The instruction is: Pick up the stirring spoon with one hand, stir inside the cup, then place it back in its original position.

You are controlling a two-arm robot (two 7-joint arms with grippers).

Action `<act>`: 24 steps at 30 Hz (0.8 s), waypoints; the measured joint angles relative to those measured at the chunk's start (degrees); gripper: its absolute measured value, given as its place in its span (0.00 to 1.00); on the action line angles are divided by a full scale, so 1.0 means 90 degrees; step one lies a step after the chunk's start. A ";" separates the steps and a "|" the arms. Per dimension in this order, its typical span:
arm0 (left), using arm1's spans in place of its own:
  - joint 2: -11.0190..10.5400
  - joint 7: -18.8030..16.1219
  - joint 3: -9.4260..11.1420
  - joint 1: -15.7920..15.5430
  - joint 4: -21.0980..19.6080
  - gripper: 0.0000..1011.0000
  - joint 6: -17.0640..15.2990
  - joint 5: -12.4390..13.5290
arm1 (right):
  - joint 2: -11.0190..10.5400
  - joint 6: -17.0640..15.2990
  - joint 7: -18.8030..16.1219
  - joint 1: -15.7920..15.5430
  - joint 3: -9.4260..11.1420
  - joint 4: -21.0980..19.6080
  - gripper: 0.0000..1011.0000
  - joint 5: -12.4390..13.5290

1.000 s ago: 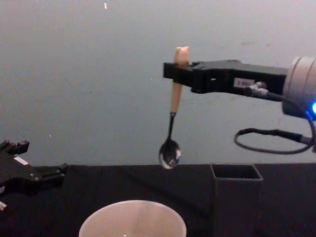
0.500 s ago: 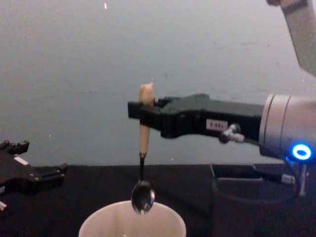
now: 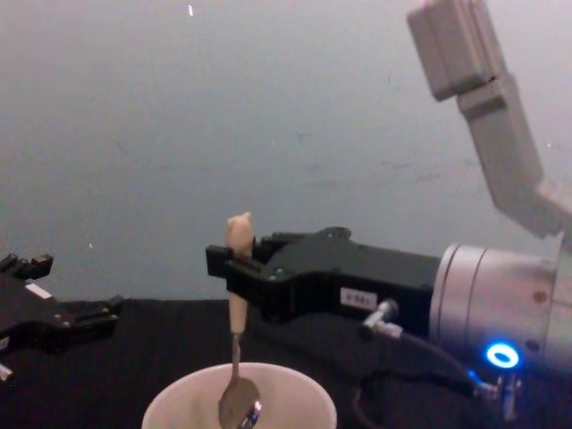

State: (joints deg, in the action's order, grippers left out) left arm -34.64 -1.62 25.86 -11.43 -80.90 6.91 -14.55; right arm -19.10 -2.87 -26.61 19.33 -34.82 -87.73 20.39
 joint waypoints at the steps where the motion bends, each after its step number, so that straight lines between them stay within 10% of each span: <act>1: 0.0000 0.0000 0.0000 0.0000 0.0000 0.99 0.0000 0.0000 | 0.0047 0.0057 0.0001 -0.0013 -0.0008 0.0069 0.21 -0.0051; 24: 0.0000 0.0000 0.0000 0.0000 0.0000 0.99 0.0000 0.0000 | 0.0497 0.0782 0.0012 -0.0139 0.0102 0.0664 0.21 -0.0632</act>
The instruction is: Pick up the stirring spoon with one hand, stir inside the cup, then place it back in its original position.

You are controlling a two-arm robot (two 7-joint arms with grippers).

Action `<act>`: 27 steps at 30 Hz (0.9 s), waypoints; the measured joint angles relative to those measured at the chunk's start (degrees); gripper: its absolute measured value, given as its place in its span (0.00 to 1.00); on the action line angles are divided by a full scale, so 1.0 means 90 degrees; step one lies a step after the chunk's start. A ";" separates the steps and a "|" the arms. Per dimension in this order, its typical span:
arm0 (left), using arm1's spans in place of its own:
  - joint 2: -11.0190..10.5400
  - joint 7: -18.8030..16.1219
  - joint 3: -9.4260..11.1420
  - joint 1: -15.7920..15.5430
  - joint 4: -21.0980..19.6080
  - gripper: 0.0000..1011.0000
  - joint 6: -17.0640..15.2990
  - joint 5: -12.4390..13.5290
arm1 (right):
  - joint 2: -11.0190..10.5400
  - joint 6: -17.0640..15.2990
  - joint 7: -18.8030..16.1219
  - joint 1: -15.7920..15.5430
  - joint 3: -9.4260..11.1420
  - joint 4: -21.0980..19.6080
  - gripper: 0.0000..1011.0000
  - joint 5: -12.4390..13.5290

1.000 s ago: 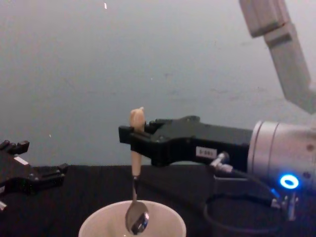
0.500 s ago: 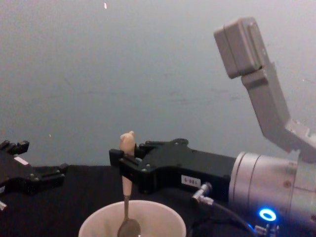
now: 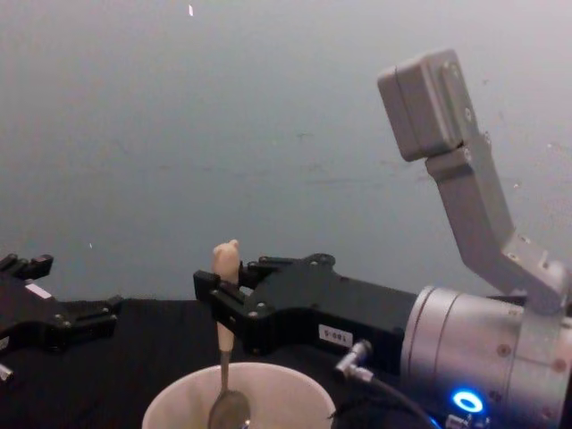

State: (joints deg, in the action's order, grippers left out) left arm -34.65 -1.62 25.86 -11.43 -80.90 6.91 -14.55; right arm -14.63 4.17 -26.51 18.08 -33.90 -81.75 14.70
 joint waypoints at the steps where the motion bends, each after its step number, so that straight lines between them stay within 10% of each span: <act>1: 0.0000 0.0000 0.0000 0.0000 0.0000 0.99 0.0000 0.0000 | 0.0007 0.0005 -0.0002 -0.0002 0.0004 0.0009 0.21 -0.0013; 27: 0.0000 0.0000 0.0000 0.0000 0.0000 0.99 0.0000 0.0000 | 0.0050 -0.0071 -0.0070 -0.0089 0.0089 0.0102 0.21 -0.0297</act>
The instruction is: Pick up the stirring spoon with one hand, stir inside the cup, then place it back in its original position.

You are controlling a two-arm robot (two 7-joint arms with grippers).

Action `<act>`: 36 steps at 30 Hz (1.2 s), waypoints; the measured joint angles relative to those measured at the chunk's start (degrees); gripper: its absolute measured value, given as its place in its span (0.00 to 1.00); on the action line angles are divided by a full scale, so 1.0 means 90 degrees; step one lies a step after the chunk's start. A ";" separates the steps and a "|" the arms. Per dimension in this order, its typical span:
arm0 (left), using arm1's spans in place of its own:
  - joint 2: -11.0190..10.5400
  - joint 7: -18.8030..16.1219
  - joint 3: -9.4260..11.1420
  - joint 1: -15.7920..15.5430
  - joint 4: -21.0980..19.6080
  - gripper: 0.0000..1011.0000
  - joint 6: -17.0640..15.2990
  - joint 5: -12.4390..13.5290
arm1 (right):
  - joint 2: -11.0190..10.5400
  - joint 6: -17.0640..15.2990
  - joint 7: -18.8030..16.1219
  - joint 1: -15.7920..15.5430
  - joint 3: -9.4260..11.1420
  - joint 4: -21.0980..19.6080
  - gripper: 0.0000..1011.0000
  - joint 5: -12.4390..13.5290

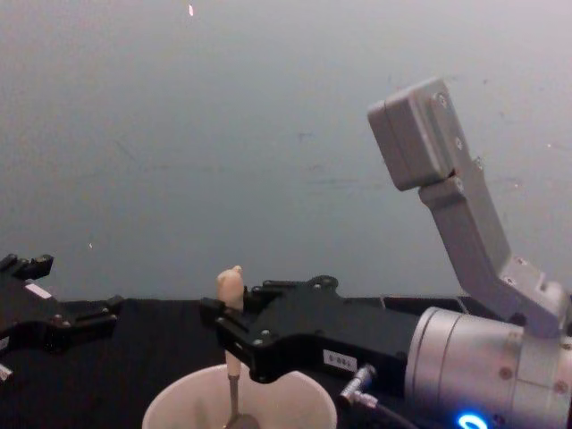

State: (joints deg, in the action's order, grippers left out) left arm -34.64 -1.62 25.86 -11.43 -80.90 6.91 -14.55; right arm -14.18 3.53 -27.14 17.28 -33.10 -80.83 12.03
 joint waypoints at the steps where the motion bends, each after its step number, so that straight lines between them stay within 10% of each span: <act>1: 0.0000 0.0000 0.0000 0.0000 0.0000 0.99 0.0000 0.0000 | -0.0001 -0.0001 0.0000 -0.0003 0.0004 -0.0002 0.21 -0.0002; 36: 0.0000 0.0000 0.0000 0.0000 0.0000 0.99 0.0000 0.0000 | -0.0670 -0.0132 -0.0330 -0.0534 0.0136 -0.0905 0.21 0.0254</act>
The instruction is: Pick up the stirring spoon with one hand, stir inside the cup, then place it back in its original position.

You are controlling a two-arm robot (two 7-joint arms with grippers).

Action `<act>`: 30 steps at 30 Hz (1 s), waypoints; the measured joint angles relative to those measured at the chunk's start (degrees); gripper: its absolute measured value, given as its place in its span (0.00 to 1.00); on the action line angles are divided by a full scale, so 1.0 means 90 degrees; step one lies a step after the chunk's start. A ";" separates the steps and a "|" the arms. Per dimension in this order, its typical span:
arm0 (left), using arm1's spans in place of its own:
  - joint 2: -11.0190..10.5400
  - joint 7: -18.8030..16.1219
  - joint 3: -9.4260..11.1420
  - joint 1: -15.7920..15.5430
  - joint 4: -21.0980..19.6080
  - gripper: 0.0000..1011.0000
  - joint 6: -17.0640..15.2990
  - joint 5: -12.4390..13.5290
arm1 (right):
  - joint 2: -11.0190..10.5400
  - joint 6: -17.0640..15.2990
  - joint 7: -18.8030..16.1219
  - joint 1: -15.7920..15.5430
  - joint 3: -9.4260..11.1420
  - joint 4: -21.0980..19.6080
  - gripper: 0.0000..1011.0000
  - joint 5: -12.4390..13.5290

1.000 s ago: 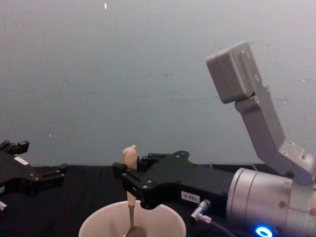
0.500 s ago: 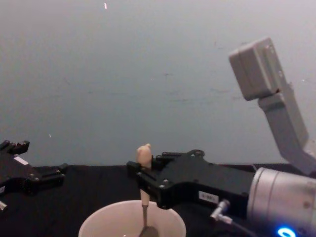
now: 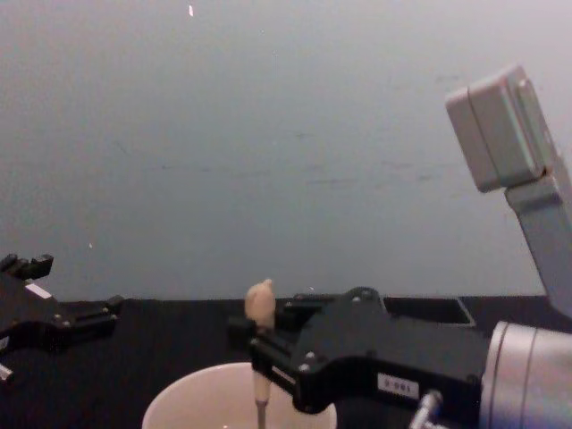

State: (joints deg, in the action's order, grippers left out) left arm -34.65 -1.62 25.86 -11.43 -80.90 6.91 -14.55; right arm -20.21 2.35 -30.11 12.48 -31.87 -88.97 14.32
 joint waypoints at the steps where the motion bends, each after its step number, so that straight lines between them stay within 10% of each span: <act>1: 0.0000 0.0000 0.0000 0.0000 0.0000 0.99 0.0000 0.0000 | -0.0012 -0.0002 -0.0016 -0.0007 -0.0016 -0.0015 0.21 0.0005; 30: 0.0000 0.0000 0.0000 0.0000 -0.0001 0.99 0.0000 0.0000 | 0.0634 0.0065 0.0392 0.0426 -0.0211 0.0685 0.21 -0.0250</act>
State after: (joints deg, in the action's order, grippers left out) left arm -34.64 -1.62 25.86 -11.43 -80.90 6.91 -14.55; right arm -14.51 2.93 -26.58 16.31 -33.77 -82.81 12.07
